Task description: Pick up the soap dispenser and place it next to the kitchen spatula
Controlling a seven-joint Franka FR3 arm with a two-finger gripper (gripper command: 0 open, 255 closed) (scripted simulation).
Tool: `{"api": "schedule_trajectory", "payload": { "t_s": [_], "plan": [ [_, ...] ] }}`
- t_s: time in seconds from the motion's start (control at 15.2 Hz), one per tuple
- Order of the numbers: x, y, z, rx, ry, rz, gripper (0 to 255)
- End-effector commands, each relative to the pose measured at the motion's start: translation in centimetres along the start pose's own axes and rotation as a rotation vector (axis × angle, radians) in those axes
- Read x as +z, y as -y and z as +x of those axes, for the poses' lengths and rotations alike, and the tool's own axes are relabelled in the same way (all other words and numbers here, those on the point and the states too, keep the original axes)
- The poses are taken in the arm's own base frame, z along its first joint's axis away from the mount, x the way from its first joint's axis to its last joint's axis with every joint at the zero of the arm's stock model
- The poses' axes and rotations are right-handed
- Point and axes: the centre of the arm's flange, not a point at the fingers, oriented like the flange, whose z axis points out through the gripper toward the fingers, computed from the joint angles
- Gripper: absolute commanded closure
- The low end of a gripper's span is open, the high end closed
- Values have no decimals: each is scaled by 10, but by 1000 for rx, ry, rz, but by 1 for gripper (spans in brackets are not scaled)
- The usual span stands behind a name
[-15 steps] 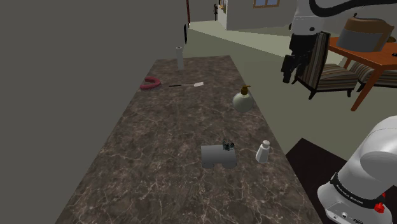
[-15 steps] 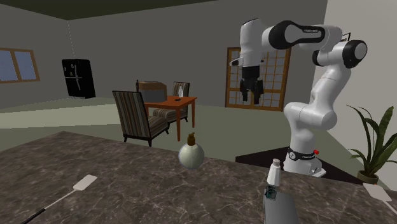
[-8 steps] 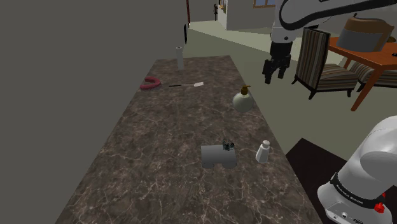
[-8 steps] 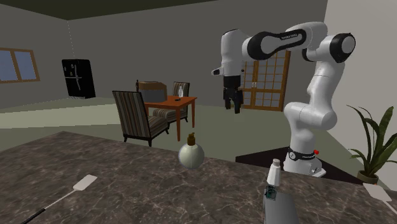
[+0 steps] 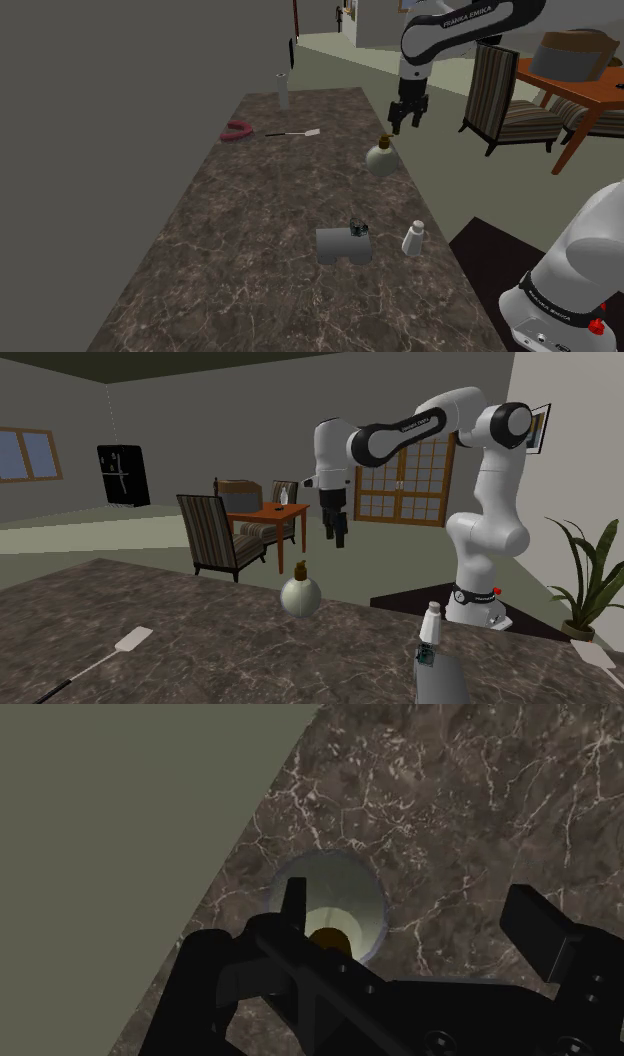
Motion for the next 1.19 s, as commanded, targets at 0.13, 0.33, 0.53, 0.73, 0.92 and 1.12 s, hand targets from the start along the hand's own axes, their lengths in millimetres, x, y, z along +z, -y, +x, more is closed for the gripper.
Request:
{"api": "schedule_trajectory", "payload": {
  "t_s": [0.13, 0.33, 0.53, 0.73, 0.92, 1.12],
  "plan": [
    [22, -13, 48, 8, -3, 0, 0],
    [37, -21, 83, 14, -4, 0, 0],
    [53, -29, 119, 20, -5, 0, 0],
    [64, -29, 119, 20, -5, 0, 0],
    [80, -29, 119, 20, -5, 0, 0],
    [93, -29, 119, 20, -5, 0, 0]
  ]
}}
